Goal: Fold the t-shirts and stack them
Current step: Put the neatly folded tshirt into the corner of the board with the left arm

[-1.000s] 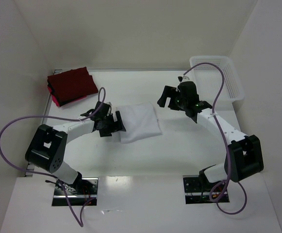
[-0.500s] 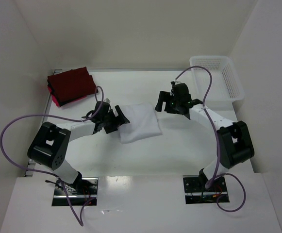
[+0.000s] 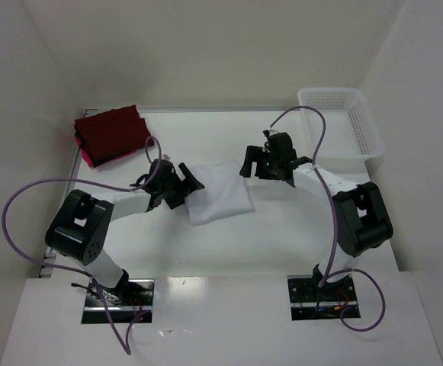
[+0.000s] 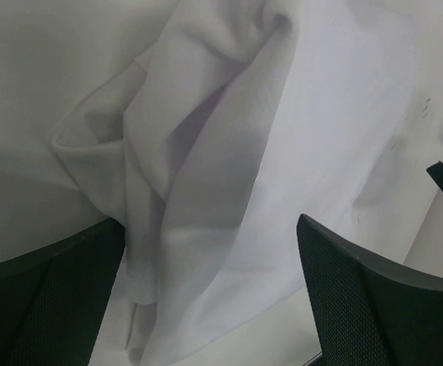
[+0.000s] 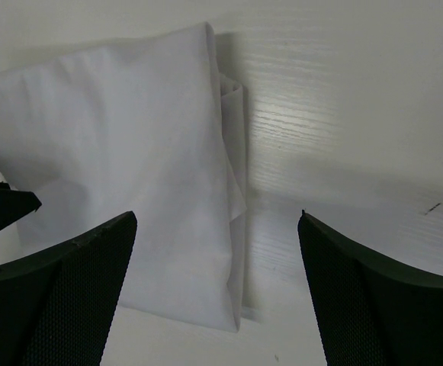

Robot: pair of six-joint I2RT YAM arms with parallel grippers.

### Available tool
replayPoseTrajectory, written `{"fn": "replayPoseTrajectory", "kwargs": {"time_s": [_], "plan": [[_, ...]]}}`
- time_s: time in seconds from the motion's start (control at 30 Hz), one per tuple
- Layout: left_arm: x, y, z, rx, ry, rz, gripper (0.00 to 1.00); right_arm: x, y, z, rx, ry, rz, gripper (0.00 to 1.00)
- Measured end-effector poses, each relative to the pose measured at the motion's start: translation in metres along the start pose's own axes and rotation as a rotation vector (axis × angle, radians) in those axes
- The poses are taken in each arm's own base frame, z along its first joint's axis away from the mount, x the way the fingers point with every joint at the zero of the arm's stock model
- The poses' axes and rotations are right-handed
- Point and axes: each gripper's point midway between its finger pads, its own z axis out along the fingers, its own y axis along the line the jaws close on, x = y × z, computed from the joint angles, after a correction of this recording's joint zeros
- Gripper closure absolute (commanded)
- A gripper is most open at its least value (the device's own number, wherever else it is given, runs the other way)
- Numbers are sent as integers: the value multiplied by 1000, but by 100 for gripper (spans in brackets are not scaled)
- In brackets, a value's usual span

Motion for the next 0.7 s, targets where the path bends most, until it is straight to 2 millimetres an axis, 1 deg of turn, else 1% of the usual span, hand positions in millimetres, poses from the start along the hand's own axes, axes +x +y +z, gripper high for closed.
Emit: {"fn": "replayPoseTrajectory", "kwargs": {"time_s": [0.07, 0.17, 0.23, 0.33, 0.4, 0.63, 0.7], "plan": [[-2, -3, 4, -6, 4, 7, 0, 2, 1, 5, -12, 7, 1, 9], [-5, -9, 11, -12, 6, 18, 2, 11, -2, 13, -15, 39, 5, 9], [-5, -11, 14, -14, 9, 24, 7, 16, -3, 17, -16, 57, 8, 9], [-4, -10, 16, -18, 11, 34, 15, 17, -2, 17, -22, 61, 8, 9], [-3, -9, 18, -18, 13, 41, 17, 17, -2, 17, -25, 62, 8, 9], [0, -15, 24, 19, 41, 54, 18, 22, -4, 22, -22, 75, 11, 9], [1, -19, 27, 32, 52, 72, 21, 24, -5, 24, -19, 80, 13, 9]]}}
